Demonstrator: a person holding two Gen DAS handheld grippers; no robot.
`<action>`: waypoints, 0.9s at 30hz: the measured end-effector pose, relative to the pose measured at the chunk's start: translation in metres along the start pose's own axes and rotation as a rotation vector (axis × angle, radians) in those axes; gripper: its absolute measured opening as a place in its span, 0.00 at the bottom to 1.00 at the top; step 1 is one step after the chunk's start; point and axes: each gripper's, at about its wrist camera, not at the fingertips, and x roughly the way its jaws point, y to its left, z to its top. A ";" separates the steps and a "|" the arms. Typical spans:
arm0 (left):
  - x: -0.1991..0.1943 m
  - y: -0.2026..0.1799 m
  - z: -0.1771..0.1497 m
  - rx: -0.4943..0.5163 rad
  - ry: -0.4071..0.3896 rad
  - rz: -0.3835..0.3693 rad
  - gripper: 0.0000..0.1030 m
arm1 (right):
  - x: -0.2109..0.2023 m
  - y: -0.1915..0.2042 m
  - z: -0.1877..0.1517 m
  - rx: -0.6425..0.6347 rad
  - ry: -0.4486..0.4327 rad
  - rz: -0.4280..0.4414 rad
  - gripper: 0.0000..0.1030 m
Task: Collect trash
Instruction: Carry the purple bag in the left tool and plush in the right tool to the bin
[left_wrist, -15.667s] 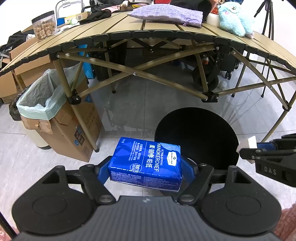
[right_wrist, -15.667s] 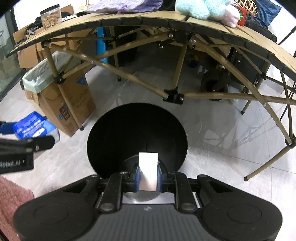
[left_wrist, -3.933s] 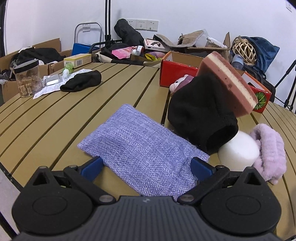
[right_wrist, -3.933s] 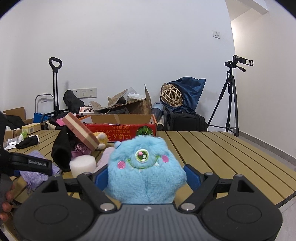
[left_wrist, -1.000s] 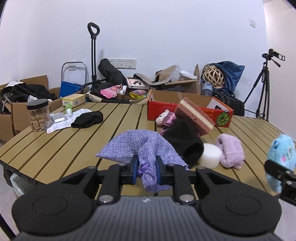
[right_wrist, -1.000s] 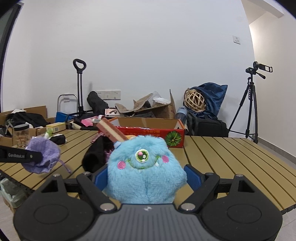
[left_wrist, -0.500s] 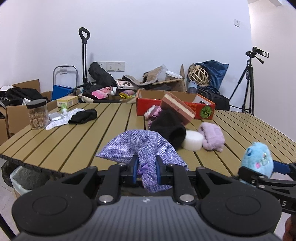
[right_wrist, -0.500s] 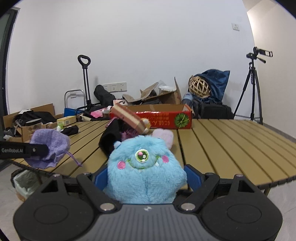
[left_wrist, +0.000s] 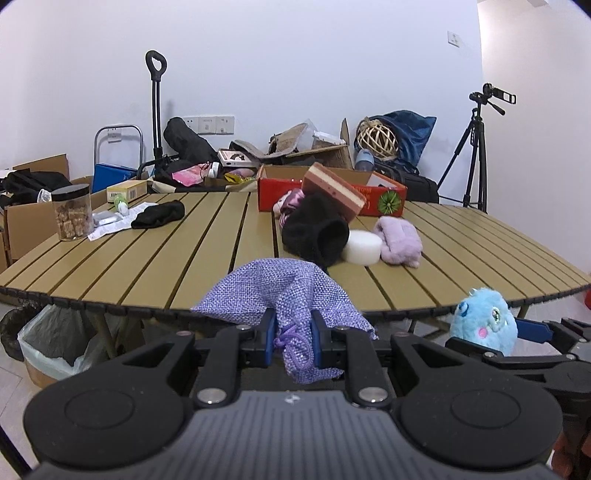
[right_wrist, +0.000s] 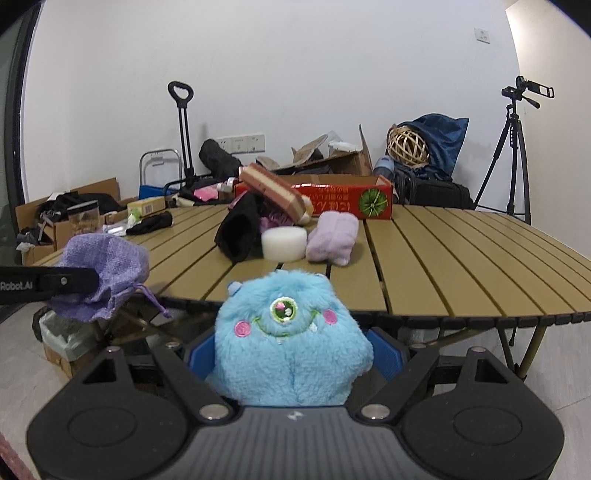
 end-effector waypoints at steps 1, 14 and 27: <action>-0.001 0.001 -0.003 0.002 0.006 0.000 0.19 | -0.001 0.001 -0.002 -0.001 0.006 0.001 0.81; -0.003 0.009 -0.035 0.022 0.105 0.020 0.19 | 0.002 0.002 -0.028 0.000 0.141 -0.019 0.81; 0.014 0.017 -0.060 0.019 0.234 0.040 0.19 | 0.025 0.004 -0.062 -0.005 0.360 -0.036 0.81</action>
